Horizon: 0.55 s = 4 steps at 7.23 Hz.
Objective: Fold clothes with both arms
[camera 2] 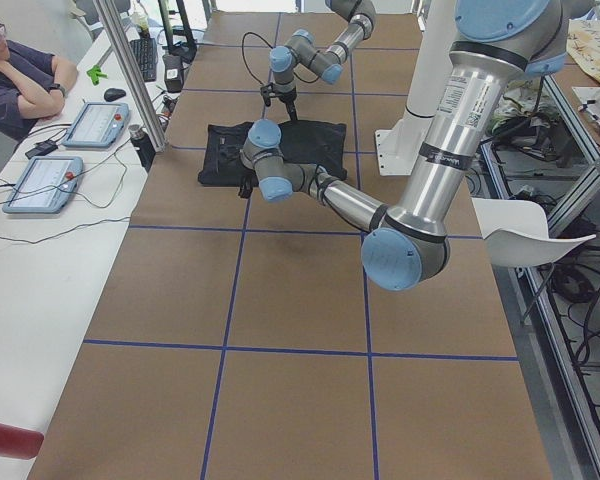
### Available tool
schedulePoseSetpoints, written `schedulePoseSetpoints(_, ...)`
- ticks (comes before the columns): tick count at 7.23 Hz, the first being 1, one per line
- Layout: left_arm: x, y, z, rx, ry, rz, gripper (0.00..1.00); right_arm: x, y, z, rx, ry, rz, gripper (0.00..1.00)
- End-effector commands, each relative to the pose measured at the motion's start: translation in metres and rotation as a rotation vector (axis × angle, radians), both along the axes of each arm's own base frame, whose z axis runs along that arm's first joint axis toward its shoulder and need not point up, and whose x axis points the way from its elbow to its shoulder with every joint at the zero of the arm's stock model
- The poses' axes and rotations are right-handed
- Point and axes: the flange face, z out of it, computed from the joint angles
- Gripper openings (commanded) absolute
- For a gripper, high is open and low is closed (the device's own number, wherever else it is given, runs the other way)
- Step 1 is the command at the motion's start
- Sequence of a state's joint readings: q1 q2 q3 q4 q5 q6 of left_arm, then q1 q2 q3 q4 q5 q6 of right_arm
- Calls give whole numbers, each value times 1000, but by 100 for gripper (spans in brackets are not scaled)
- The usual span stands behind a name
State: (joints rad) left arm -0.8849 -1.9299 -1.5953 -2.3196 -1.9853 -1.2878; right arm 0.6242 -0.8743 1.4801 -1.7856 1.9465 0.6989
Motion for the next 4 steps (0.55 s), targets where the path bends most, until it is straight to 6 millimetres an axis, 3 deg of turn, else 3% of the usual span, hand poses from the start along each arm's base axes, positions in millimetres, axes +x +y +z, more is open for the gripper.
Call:
schedulePoseSetpoints(1, 0, 0, -3, 1, 3, -1, 100, 35, -10, 29, -18, -3, -10, 99)
schedulePoseSetpoints(2, 1, 0, -4, -16, 13, -7, 100, 50, -8, 29, -11, -14, -2, 99)
schedulePoseSetpoints(4, 1, 0, -6, -16, 16, -9, 100, 69, -23, 3, -48, -89, 11, 99)
